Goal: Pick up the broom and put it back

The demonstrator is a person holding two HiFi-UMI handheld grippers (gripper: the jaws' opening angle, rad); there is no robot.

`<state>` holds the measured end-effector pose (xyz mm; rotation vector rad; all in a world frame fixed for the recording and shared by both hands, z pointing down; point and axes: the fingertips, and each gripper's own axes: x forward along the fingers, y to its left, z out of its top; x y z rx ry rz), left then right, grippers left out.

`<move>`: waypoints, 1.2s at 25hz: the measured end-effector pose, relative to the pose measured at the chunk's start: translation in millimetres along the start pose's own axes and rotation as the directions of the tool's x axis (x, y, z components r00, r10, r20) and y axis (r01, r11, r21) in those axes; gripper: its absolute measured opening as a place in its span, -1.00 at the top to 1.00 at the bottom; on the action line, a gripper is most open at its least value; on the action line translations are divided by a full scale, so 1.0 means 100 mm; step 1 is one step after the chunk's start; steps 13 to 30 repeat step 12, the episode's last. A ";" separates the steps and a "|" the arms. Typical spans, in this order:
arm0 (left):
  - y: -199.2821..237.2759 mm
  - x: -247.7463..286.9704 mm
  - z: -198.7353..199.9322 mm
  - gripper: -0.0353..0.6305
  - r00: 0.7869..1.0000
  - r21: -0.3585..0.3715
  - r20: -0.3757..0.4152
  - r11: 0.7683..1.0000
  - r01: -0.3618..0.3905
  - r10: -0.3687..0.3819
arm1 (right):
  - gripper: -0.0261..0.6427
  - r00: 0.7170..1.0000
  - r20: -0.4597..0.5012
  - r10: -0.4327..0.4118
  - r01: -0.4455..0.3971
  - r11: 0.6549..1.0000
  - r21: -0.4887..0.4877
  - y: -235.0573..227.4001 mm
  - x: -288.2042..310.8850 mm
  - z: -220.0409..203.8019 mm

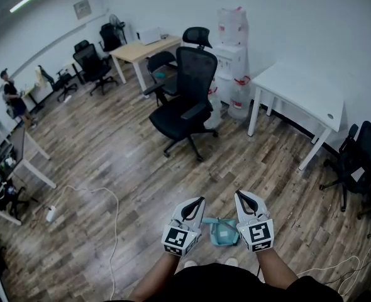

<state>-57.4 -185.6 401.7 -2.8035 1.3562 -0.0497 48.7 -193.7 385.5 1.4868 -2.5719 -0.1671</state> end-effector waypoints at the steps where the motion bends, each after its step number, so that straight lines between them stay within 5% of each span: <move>1: -0.01 -0.01 -0.01 0.84 1.000 -0.003 -0.003 1.000 0.001 -0.001 | 0.92 1.000 0.000 0.002 -0.002 1.000 -0.001 0.01 0.00 0.01; 30: -0.08 -0.08 -0.05 0.85 1.000 -0.013 -0.027 1.000 0.000 -0.001 | 0.92 1.000 -0.014 0.010 -0.010 1.000 -0.023 0.06 -0.06 -0.05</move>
